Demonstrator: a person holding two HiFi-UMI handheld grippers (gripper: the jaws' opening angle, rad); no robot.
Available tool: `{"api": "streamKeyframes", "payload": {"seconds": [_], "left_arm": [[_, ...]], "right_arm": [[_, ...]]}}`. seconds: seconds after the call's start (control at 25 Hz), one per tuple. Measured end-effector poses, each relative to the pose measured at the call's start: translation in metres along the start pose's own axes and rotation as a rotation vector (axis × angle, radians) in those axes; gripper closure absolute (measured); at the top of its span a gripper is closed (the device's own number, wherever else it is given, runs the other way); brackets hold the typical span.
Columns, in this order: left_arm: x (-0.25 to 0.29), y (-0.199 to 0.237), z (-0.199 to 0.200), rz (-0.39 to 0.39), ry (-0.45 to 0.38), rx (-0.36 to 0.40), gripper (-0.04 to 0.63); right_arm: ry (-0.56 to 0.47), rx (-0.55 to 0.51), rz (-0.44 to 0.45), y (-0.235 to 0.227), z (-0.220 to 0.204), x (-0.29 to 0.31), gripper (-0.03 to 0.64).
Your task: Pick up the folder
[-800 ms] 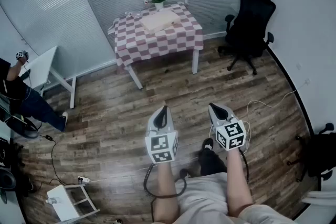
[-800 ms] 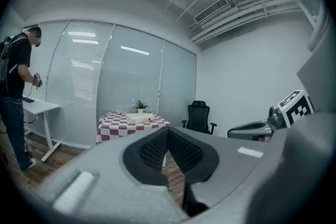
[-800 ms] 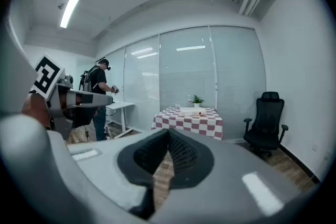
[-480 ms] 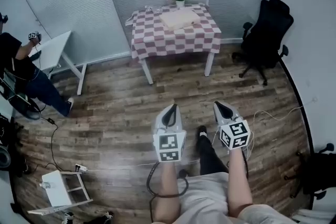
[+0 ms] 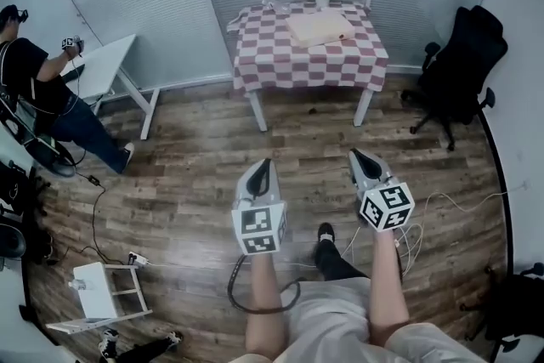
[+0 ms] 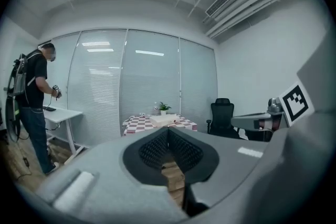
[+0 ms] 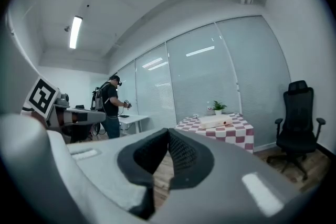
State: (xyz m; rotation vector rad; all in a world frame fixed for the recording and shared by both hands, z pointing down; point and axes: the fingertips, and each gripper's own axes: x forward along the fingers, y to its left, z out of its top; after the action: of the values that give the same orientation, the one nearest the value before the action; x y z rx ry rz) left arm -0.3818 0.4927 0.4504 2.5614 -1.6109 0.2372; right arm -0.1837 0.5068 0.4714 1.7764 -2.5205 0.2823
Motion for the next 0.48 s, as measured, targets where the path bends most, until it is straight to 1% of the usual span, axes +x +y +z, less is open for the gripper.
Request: {"api": "streamKeyframes", "payload": {"seconds": [0.08, 0.12, 0.2, 0.28, 0.36, 0.48], "left_arm": [[0.023, 0.0, 0.0, 0.005, 0.02, -0.024, 0.589], [0.036, -0.004, 0.001, -0.004, 0.026, -0.02, 0.589], [0.061, -0.017, 0.007, -0.033, 0.031, 0.02, 0.589], [0.085, -0.027, 0.015, -0.051, 0.031, 0.056, 0.589], [0.107, -0.033, 0.023, -0.056, 0.035, 0.066, 0.589], [0.143, -0.042, 0.032, -0.051, 0.028, 0.081, 0.589]], "right_arm": [[0.04, -0.032, 0.017, -0.012, 0.0, 0.016, 0.615], [0.058, -0.043, 0.022, -0.022, 0.001, 0.024, 0.615], [0.072, -0.036, 0.023, -0.047, 0.008, 0.037, 0.615], [0.063, -0.013, 0.023, -0.074, 0.018, 0.047, 0.615], [0.061, -0.011, 0.022, -0.098, 0.026, 0.056, 0.615], [0.087, -0.041, 0.014, -0.135, 0.027, 0.069, 0.615]]}}
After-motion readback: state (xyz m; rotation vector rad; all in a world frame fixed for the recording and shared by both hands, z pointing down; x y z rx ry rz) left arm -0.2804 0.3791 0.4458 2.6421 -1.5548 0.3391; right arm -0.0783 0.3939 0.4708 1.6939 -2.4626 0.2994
